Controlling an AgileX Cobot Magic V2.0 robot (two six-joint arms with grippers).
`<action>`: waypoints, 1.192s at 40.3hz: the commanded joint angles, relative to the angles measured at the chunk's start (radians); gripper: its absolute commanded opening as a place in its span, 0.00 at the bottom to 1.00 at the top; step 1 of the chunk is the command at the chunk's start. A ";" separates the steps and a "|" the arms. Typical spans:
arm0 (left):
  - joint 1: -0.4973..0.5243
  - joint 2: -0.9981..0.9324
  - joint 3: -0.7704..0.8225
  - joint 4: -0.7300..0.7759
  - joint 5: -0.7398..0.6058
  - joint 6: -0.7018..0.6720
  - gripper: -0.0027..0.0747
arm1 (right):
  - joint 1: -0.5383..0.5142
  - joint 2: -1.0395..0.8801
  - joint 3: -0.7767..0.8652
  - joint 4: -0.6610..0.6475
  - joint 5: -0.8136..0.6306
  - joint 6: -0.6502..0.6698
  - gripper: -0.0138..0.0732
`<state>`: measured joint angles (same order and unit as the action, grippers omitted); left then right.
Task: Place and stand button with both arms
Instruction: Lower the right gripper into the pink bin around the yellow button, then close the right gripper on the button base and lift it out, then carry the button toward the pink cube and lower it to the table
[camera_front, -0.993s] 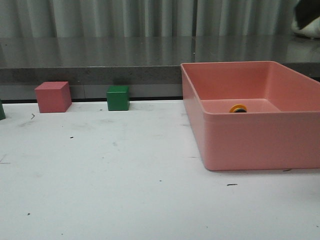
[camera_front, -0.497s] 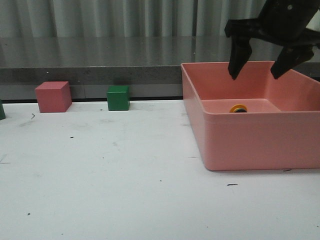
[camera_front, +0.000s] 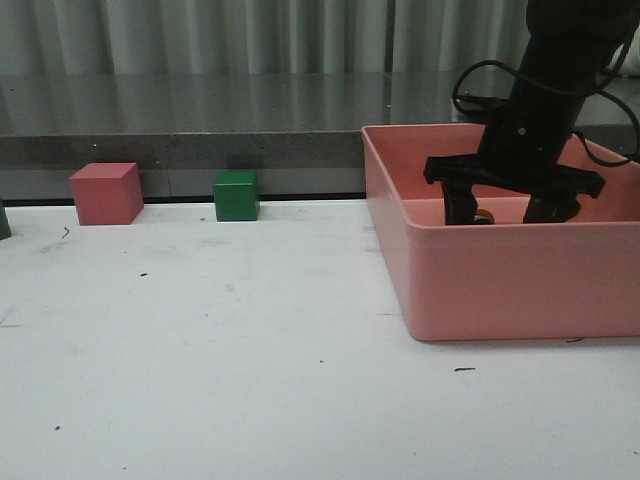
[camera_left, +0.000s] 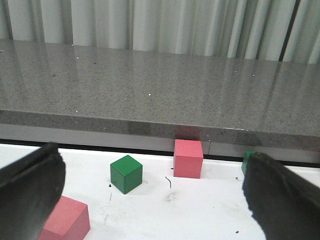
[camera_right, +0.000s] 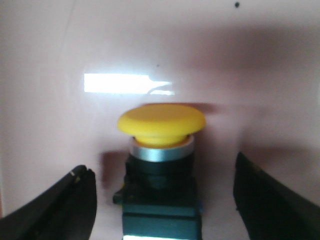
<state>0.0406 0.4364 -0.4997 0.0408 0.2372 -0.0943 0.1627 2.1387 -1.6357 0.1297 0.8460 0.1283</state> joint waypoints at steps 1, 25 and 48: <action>0.002 0.012 -0.036 -0.007 -0.077 -0.008 0.93 | -0.001 -0.062 -0.034 -0.001 -0.008 0.001 0.72; 0.002 0.012 -0.036 -0.007 -0.077 -0.008 0.93 | 0.001 -0.242 -0.034 -0.001 0.014 0.001 0.42; 0.002 0.012 -0.036 -0.007 -0.077 -0.008 0.93 | 0.405 -0.417 -0.080 0.116 0.003 -0.027 0.42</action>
<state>0.0406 0.4364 -0.4997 0.0408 0.2376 -0.0943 0.4933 1.7394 -1.6616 0.2197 0.8868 0.1159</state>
